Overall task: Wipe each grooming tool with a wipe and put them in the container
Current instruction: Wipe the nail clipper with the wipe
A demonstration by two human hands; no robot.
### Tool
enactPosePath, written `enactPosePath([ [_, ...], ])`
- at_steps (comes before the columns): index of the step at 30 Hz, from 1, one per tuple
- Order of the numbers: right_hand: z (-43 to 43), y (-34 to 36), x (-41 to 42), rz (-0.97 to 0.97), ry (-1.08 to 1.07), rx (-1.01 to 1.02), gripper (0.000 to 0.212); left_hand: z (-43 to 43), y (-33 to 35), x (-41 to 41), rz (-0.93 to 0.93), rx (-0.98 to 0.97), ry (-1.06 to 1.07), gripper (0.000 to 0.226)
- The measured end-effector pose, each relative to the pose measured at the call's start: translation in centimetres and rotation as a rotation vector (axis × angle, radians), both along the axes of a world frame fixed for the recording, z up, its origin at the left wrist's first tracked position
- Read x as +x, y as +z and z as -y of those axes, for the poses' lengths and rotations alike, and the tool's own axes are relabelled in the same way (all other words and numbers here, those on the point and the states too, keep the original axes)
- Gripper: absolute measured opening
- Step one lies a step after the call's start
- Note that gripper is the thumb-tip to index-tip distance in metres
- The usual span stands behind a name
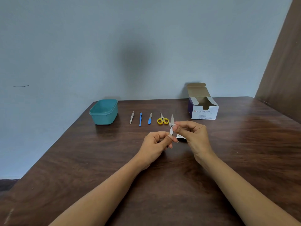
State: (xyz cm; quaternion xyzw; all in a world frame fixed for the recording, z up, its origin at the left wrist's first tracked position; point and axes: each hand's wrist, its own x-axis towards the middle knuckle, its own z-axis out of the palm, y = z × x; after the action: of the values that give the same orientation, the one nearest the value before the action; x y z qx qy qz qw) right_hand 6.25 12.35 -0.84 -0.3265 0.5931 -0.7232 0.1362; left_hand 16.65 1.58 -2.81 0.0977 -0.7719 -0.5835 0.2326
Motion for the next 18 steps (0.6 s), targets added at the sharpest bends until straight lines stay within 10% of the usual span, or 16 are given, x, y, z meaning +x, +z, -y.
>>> enactPosePath([
  [18, -0.08, 0.24, 0.17, 0.254, 0.078, 0.118, 0.015, -0.32, 0.18, 0.13, 0.005, -0.035, 0.013, 0.023],
])
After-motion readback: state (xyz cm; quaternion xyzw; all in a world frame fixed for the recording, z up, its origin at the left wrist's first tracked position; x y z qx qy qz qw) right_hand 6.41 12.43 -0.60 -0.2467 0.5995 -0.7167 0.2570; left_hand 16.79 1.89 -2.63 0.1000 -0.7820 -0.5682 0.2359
